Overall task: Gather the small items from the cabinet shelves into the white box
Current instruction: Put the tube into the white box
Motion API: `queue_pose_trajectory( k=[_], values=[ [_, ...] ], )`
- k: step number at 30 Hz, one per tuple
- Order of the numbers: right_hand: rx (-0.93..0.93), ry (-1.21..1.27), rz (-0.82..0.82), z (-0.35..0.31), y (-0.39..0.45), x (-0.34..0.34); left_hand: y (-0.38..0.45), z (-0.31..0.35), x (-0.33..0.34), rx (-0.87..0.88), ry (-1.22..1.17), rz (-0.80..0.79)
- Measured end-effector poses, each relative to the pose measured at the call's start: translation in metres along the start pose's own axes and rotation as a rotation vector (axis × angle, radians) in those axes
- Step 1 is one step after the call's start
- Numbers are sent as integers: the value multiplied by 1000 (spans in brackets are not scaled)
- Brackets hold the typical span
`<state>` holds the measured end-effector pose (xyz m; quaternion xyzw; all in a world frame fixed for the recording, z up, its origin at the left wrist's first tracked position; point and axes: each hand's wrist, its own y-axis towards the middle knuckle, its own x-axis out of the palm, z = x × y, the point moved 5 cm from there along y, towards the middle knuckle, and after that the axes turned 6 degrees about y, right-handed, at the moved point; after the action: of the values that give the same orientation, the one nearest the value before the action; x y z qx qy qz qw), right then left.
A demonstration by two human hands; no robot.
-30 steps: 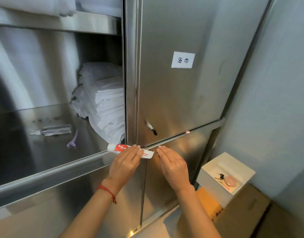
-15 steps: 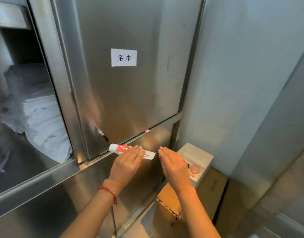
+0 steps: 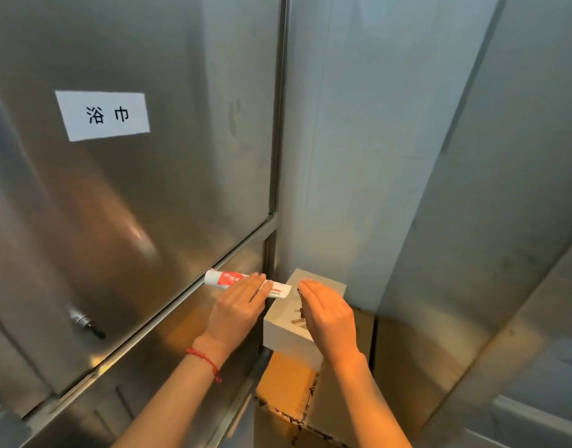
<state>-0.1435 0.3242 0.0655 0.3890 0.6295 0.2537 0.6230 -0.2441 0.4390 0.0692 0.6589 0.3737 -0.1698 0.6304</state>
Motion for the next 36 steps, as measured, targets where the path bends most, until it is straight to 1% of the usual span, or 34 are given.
queue_pose_trajectory(
  k=[9, 16, 20, 26, 36],
  values=[
    [101, -110, 12, 38, 5, 14, 37, -4, 49, 92, -111, 34],
    [154, -184, 33, 58, 10, 28, 52, -11, 89, 132, -199, 23],
    [175, -201, 21, 65, 11, 35, 57, -13, 108, 131, -229, -15],
    [192, -207, 2, 88, 23, 45, 75, -17, 132, 132, -242, -26],
    [215, -151, -17, 144, 38, 76, 103, -20, 178, 91, -238, -58]
  ],
)
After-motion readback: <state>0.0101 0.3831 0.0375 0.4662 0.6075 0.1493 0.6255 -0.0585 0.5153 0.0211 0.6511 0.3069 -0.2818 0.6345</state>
